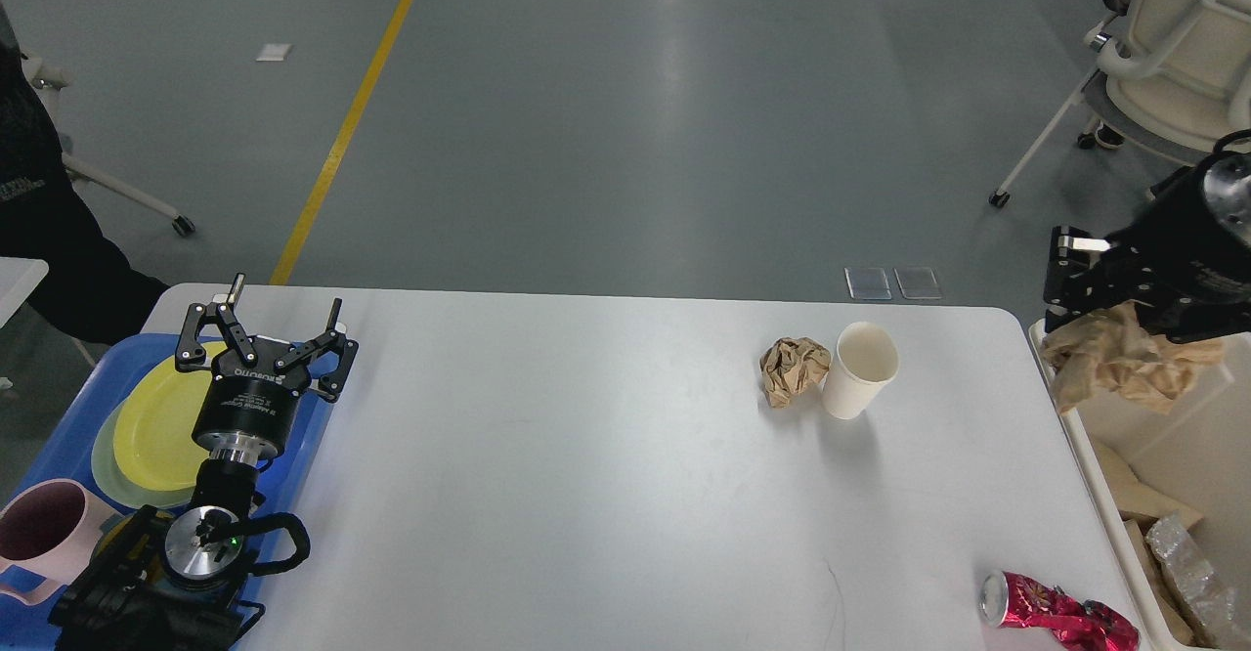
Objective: Tidy desktop
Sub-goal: 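Carry the tan napkin with the right gripper into the white bin, then release the napkin inside the bin with the right gripper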
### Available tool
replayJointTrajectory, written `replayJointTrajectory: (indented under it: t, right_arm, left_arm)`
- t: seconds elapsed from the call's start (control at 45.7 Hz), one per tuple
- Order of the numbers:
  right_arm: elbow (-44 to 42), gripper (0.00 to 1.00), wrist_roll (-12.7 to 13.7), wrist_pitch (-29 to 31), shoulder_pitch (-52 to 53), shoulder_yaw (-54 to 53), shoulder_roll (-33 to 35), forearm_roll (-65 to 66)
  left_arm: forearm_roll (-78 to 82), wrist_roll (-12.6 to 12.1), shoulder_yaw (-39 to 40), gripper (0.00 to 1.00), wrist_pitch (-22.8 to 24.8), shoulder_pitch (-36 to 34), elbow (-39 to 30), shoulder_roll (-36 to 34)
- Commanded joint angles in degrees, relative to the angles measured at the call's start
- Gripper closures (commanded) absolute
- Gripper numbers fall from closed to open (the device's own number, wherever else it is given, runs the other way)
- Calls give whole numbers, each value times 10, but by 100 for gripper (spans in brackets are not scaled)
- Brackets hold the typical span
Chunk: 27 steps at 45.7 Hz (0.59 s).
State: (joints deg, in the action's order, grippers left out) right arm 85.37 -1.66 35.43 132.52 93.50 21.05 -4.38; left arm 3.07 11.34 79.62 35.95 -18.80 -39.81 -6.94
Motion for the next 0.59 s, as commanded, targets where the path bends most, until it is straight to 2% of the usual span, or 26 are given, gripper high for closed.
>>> replayJointTrajectory:
  t: [0.0,0.153,0.241,0.263,0.416,0.569]
  right_arm:
    - [-75,100,70,-19,-72,-4,77,8]
    - [-222,100,74,-23,-224,-18,124,3]
    - [-303,100,75,-33,-339,-72,139,-1]
    - [-337,100,75,-46,-396,-111,145,-1]
    - [-459,100,76,-119,-604,-244,158,-1]
    - [-558,100,80,-193,-730,-333,148,-1]
  left_arm:
    - [0,0,0,4,0,0,0,0]
    - [0,0,0,4,0,0,0,0]
    - [-1,1,0,4,0,1,0,0]
    - [-1,0,0,4,0,1,0,0]
    - [-1,0,0,4,0,1,0,0]
    - [0,1,0,4,0,1,0,0]
